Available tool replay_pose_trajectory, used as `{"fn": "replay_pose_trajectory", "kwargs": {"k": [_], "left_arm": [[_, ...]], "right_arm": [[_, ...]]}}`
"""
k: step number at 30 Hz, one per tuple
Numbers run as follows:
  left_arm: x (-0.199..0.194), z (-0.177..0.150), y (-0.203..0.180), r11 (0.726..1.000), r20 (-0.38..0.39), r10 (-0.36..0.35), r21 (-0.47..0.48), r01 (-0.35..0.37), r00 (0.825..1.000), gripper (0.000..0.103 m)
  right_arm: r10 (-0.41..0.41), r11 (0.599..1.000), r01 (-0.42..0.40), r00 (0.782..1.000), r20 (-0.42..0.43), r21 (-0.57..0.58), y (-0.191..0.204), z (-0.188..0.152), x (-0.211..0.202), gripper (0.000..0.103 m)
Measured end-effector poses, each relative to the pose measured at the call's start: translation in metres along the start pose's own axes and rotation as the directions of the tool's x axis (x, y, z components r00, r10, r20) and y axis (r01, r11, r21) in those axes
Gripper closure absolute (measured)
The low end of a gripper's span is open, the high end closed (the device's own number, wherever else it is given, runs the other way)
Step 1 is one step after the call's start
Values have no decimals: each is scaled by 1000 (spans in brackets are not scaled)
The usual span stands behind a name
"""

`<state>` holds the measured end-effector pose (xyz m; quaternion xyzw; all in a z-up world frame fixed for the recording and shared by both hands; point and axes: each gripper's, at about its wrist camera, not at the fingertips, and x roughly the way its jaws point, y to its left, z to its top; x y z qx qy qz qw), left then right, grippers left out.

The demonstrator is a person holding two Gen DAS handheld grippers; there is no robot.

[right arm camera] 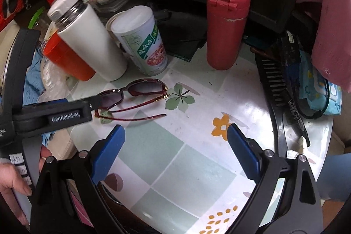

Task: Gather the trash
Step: 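Lower the left tool onto the red sunglasses and grasp their frame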

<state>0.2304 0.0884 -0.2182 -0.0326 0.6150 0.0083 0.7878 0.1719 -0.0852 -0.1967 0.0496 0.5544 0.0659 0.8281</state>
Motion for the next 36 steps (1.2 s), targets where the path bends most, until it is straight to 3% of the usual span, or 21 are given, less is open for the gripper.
{"fn": "replay_pose_trajectory", "kwargs": {"k": [12, 18, 20, 23, 32, 34, 36], "left_arm": [[33, 14, -10, 995, -56, -38, 94, 43, 998, 15], [43, 14, -9, 993, -71, -56, 97, 62, 996, 16], [44, 15, -8, 993, -73, -72, 93, 78, 995, 23], [50, 15, -9, 992, -96, -76, 95, 85, 993, 42], [54, 11, -12, 991, -99, -66, 108, 77, 993, 59], [53, 12, -10, 992, -94, -66, 105, 75, 993, 76], [52, 11, -8, 991, -94, -64, 114, 74, 994, 84]], "right_arm": [[-36, 996, 37, 999, -11, 78, -2, 5, 17, 10], [-40, 994, 42, 999, -23, 101, -4, 3, 27, 10], [-42, 994, 44, 999, -22, 98, -3, 2, 28, 10], [-45, 994, 47, 999, -26, 99, -3, 2, 31, 10], [-46, 994, 50, 998, -41, 95, -5, 2, 43, 10], [-44, 995, 48, 998, -42, 89, -4, 2, 45, 10], [-42, 995, 46, 998, -44, 85, -3, 3, 48, 10]]}}
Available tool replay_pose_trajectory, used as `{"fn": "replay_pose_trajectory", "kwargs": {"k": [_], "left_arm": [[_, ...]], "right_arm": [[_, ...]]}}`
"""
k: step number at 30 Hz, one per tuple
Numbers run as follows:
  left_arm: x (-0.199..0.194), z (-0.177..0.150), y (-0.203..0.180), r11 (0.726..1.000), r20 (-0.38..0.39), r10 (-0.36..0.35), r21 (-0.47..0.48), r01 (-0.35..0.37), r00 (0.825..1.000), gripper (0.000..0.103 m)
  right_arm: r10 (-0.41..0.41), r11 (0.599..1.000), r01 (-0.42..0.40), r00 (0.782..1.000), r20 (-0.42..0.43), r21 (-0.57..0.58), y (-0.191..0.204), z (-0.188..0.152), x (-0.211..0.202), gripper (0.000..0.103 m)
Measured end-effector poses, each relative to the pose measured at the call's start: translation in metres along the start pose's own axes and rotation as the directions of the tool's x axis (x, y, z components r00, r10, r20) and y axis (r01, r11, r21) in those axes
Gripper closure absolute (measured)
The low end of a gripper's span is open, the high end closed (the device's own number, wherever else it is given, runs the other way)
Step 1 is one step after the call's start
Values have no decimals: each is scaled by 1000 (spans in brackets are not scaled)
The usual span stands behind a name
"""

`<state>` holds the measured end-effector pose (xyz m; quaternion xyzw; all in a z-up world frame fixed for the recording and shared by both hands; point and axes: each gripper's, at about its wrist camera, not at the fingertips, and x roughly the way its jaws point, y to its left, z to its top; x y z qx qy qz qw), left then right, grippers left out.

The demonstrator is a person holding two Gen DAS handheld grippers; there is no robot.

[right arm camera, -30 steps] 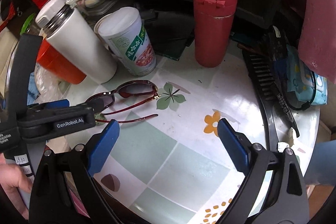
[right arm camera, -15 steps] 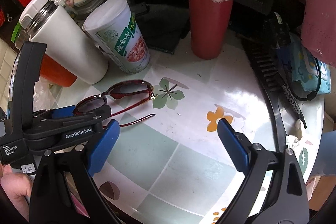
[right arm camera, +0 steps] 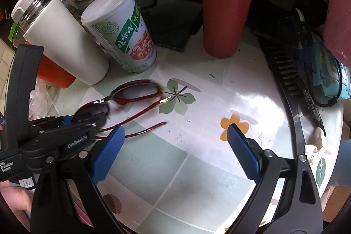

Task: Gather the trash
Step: 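Lower the left tool onto the red sunglasses and grasp their frame, then lift the sunglasses with the left tool and carry them over the trash bin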

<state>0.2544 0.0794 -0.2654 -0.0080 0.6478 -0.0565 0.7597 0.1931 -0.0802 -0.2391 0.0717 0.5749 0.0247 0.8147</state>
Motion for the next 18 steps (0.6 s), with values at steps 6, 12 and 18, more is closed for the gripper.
{"fn": "replay_pose_trajectory", "kwargs": {"k": [6, 12, 18], "left_arm": [[-1, -9, -2, 1000, 7, 14, 0, -14, 1000, 92], [-3, -32, -10, 1000, 9, 12, -4, -12, 1000, 92], [1, -16, -8, 1000, 10, 13, -19, -13, 1000, 92]], "right_arm": [[2, 1000, -2, 1000, -1, -8, 2, 2, 3, 10], [3, 1000, -3, 1000, 0, -21, 1, 1, 1, 10], [9, 999, -9, 1000, 2, -35, 3, 1, -2, 10]]}}
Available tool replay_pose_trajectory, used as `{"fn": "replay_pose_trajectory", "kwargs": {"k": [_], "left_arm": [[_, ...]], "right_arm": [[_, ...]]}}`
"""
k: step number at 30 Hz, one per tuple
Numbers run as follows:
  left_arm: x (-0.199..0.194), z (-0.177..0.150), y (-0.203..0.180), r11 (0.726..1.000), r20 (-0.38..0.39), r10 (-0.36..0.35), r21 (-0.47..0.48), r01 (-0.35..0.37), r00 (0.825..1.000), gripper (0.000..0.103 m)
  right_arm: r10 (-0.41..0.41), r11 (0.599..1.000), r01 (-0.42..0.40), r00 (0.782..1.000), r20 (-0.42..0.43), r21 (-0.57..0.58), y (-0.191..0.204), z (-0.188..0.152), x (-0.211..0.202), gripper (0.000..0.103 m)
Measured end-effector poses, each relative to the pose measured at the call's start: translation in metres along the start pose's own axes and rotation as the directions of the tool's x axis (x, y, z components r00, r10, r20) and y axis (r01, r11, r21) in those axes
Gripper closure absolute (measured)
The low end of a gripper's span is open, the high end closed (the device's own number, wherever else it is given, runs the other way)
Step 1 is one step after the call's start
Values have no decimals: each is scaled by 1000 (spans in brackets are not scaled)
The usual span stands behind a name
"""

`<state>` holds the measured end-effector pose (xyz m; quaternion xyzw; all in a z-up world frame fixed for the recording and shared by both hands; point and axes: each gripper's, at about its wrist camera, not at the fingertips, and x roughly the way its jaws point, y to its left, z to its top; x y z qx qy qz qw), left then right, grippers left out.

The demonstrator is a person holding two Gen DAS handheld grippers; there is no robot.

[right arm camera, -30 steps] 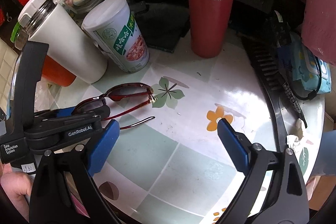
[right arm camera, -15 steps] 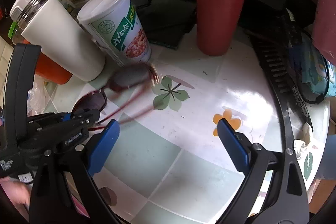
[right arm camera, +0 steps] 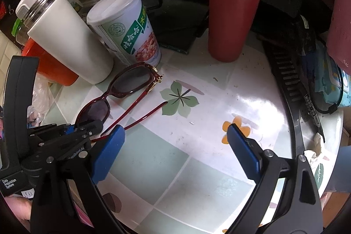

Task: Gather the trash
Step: 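Lift the sunglasses with the left tool and carry them over the trash bin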

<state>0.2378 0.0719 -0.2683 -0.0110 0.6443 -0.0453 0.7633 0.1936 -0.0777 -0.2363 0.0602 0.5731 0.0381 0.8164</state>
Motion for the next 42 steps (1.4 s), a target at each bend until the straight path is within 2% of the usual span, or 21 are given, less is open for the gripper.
{"fn": "replay_pose_trajectory", "kwargs": {"k": [9, 26, 35, 42], "left_arm": [[-15, -7, 4, 999, 14, 2, -38, -1, 1000, 92], [-41, -47, 7, 990, 59, 26, -140, -17, 998, 92], [-64, -81, 11, 972, 81, 60, -232, -40, 995, 92], [-78, -120, 24, 947, 90, 94, -316, -61, 991, 92]], "right_arm": [[11, 999, -11, 1000, 6, -30, 2, -1, -9, 10], [58, 990, -54, 998, 25, -131, 7, -7, -39, 10], [104, 971, -96, 994, 24, -220, 21, -23, -54, 10], [149, 942, -137, 989, 16, -306, 43, -43, -65, 10]]}}
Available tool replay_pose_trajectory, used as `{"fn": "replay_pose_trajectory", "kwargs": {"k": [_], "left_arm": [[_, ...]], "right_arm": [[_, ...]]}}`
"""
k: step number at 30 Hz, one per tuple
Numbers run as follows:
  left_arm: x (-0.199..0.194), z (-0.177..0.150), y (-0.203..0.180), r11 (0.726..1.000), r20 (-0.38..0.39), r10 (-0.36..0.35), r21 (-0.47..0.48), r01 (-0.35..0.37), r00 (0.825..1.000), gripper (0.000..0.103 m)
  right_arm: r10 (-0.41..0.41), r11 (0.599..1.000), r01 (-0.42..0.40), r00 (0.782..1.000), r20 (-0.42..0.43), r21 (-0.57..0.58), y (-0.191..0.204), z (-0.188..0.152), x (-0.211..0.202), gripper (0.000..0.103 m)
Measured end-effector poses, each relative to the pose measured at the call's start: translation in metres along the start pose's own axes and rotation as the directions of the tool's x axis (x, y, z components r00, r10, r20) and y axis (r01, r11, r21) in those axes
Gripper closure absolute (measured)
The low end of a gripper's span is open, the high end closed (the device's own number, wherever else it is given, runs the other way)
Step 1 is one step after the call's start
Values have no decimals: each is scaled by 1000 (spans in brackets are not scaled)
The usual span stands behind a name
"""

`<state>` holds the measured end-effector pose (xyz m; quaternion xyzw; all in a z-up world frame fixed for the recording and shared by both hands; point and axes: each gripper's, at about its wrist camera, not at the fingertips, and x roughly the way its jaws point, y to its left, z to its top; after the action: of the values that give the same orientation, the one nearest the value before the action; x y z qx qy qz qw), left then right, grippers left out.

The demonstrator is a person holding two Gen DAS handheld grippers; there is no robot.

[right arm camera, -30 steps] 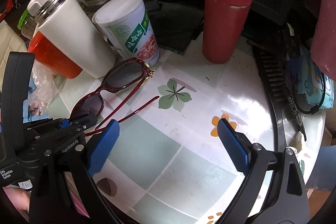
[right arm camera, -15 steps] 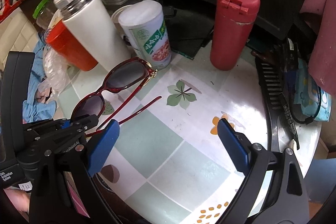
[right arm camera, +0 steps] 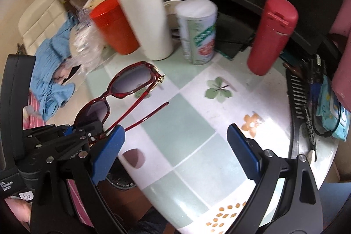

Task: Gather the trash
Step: 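Lift the sunglasses with the left tool and carry them over the trash bin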

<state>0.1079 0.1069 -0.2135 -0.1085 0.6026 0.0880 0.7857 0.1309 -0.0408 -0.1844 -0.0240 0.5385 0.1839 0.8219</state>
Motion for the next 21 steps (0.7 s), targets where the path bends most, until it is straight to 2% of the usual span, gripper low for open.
{"fn": "replay_pose_trajectory", "kwargs": {"k": [11, 21], "left_arm": [[-11, -49, 66, 994, -2, 20, -110, -20, 1000, 92], [-5, -104, 139, 984, -28, 15, -178, -20, 999, 92]], "right_arm": [[34, 995, -36, 999, -25, -90, 59, -32, 1, 10], [36, 988, -46, 997, -65, -149, 131, -82, 11, 10]]}}
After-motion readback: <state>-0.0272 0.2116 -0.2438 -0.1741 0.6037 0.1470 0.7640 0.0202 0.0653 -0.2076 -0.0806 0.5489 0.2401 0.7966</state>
